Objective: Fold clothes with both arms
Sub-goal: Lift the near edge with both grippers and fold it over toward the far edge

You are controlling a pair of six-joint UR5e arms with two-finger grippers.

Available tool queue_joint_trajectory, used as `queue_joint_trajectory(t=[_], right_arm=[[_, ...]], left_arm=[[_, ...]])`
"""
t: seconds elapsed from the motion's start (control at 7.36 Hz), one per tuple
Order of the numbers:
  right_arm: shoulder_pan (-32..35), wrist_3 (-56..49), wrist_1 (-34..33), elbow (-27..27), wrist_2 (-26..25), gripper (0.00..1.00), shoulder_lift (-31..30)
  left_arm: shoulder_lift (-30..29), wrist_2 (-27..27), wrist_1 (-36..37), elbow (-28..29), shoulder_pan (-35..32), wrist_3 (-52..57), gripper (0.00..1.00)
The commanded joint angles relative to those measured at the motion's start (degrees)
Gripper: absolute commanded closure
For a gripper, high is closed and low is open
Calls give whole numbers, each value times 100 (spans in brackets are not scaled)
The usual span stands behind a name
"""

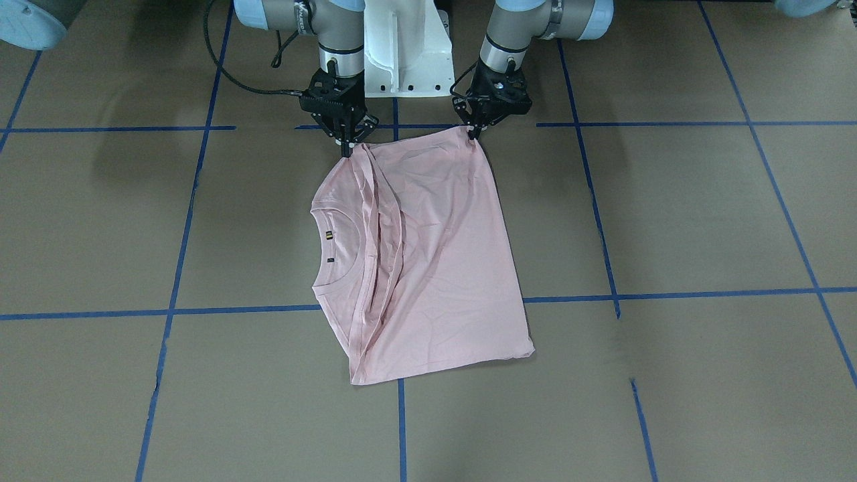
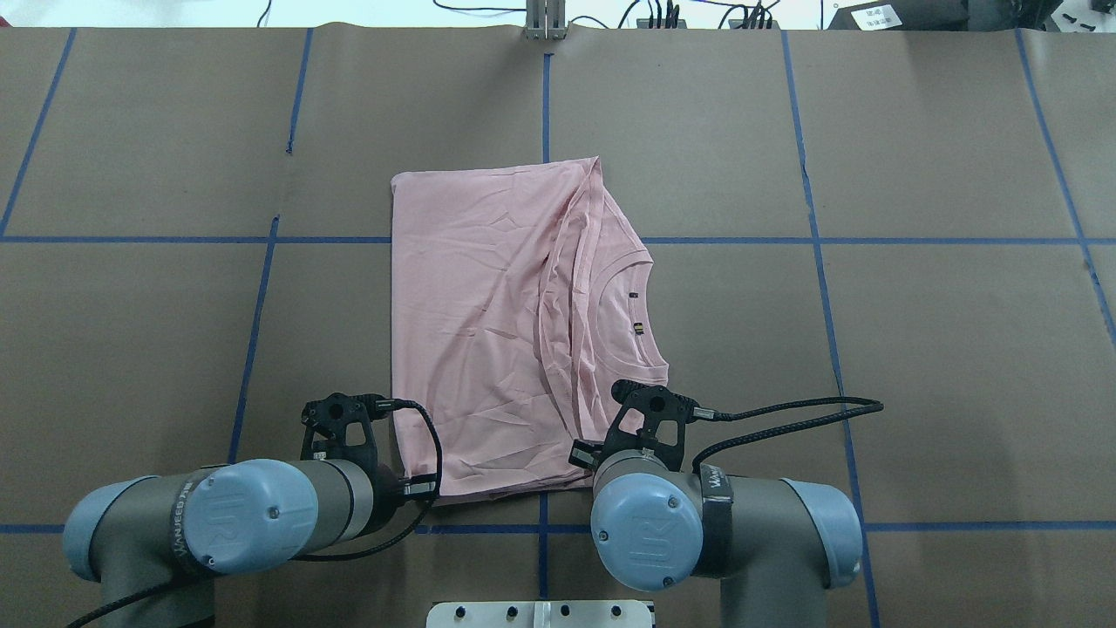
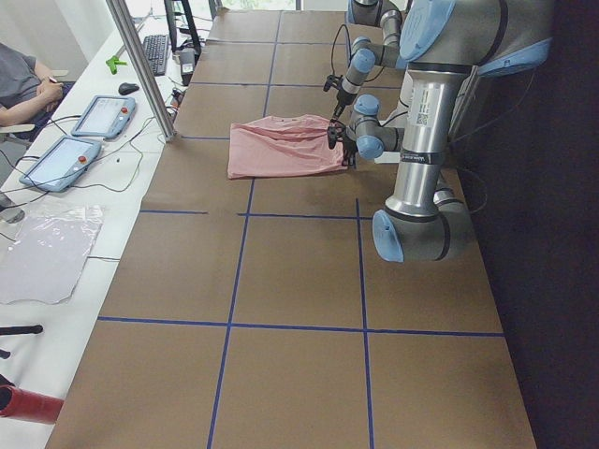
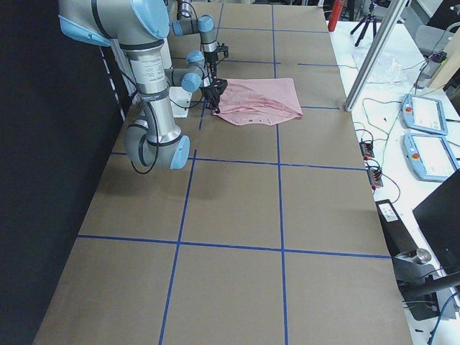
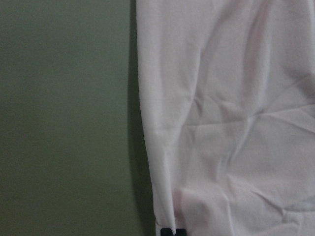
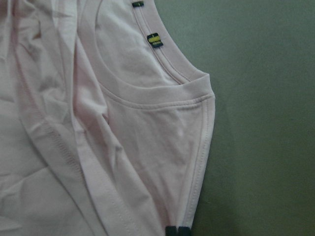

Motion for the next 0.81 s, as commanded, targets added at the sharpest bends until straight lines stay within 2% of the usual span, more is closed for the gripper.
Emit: queue_joint_trajectory(t=[0.0, 0.27, 0.41, 0.54, 0.68], right_arm=[[23, -19, -1034, 1221, 50, 100, 6], [-13, -1, -2100, 2417, 321, 100, 32], [-30, 7, -2565, 2875, 418, 100, 67], [-48, 7, -2675, 2941, 437, 100, 76], [-57, 7, -2667, 2846, 437, 100, 76]], left_arm=[[-1, -93, 654, -753, -56, 248, 100], [-36, -661, 1962, -2157, -187, 285, 100], [-280, -891, 2665, -2738, -266, 285, 100], [-579, -893, 3020, -2875, -293, 285, 100], [-634, -885, 3015, -2780, -285, 294, 100]])
